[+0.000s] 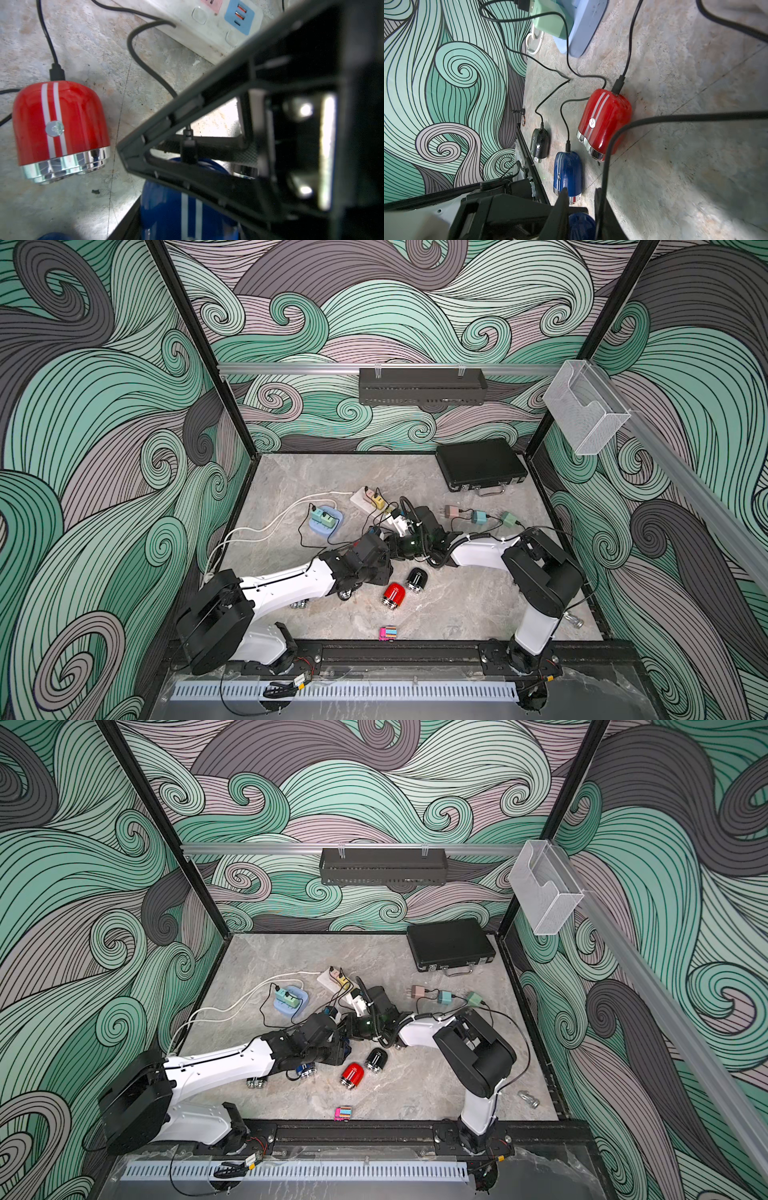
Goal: Unplug the electric shaver
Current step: Remove the charging cable from the electric shaver.
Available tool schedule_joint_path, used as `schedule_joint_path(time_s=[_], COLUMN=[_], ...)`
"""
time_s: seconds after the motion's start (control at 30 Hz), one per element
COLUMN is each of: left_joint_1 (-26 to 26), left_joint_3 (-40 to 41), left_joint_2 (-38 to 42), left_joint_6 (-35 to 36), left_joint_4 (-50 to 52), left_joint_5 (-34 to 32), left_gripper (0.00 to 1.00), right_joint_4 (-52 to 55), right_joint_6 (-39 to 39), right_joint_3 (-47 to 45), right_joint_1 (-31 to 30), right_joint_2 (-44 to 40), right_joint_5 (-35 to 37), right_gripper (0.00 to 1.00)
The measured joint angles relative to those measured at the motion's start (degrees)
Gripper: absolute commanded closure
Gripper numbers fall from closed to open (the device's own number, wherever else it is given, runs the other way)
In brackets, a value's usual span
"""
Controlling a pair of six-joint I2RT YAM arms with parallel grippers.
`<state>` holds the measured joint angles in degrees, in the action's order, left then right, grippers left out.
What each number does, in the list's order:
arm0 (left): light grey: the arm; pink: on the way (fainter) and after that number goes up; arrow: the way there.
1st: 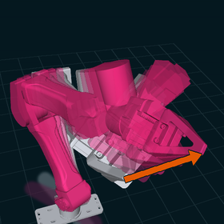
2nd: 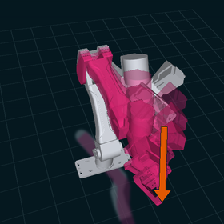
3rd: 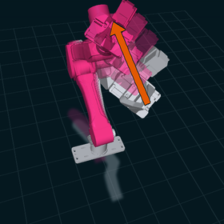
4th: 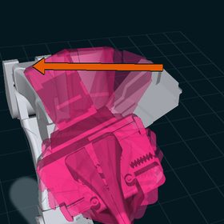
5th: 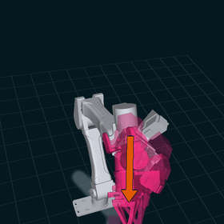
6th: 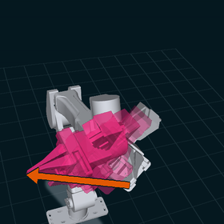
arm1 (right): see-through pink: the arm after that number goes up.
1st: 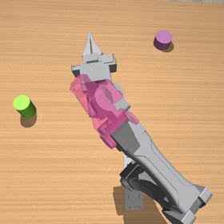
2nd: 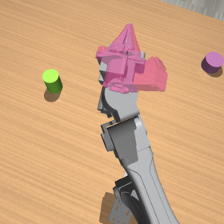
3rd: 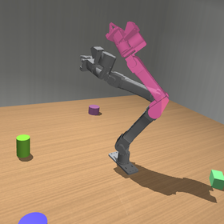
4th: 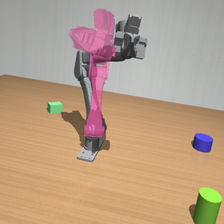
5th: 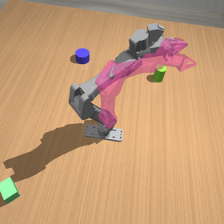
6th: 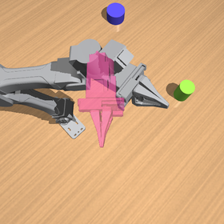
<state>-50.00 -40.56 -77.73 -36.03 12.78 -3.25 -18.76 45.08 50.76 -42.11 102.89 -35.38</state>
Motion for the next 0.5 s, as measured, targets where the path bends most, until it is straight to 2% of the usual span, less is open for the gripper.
schedule_joint_path(time_s=[0.5], left_joint_1=[0.48], left_joint_3=[1.07], left_joint_2=[1.25], left_joint_6=[-0.11], left_joint_4=[-0.11], left_joint_5=[0.04], left_gripper=[0.55], right_joint_4=[0.24], right_joint_6=[-0.33], right_joint_3=[0.00], right_joint_1=[0.00], right_joint_2=[0.00], right_joint_5=[0.44], right_gripper=[0.87])
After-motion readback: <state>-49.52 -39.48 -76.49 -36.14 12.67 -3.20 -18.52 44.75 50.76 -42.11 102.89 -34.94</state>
